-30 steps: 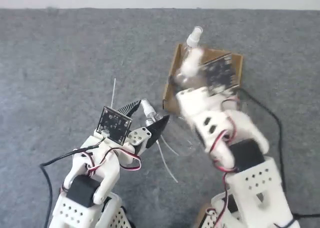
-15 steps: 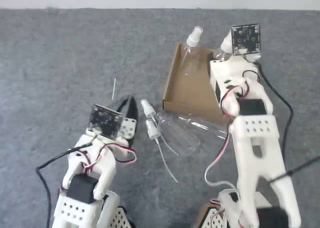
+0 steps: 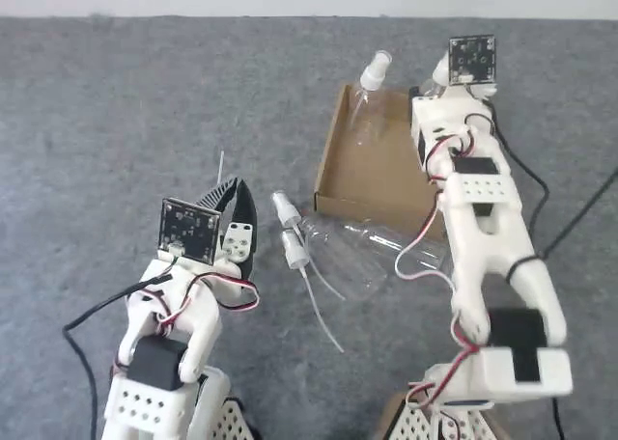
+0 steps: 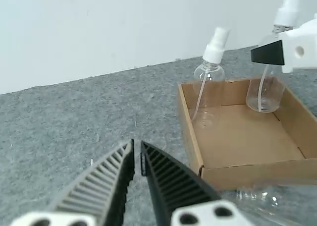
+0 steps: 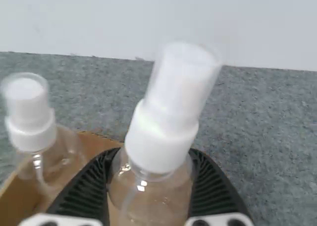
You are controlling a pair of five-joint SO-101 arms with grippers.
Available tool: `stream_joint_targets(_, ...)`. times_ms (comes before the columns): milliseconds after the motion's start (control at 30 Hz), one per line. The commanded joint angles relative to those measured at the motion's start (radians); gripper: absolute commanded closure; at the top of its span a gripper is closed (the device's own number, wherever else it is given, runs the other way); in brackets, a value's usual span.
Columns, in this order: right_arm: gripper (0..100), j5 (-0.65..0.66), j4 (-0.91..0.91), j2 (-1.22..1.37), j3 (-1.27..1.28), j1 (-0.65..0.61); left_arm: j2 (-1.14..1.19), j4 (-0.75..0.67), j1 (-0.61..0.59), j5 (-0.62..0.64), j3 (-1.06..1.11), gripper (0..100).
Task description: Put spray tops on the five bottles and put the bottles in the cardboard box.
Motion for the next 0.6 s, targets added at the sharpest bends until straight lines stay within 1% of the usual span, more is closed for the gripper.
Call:
stream_joint_targets(0, 99.3, 0.012, -0.094, 0.082, -0.106, 0.018, -0.008, -0.031, -0.002, 0.009, -0.008, 99)
stream_joint_targets(233, 99.3, 0.012, -0.205, 0.213, -0.129, 0.018, -0.008, -0.031, 0.000, 0.009, -0.008, 99)
stream_joint_targets(567, 99.1, 0.018, -0.211, 0.251, -0.133, 0.010, -0.008, -0.031, 0.000, 0.009, -0.008, 99)
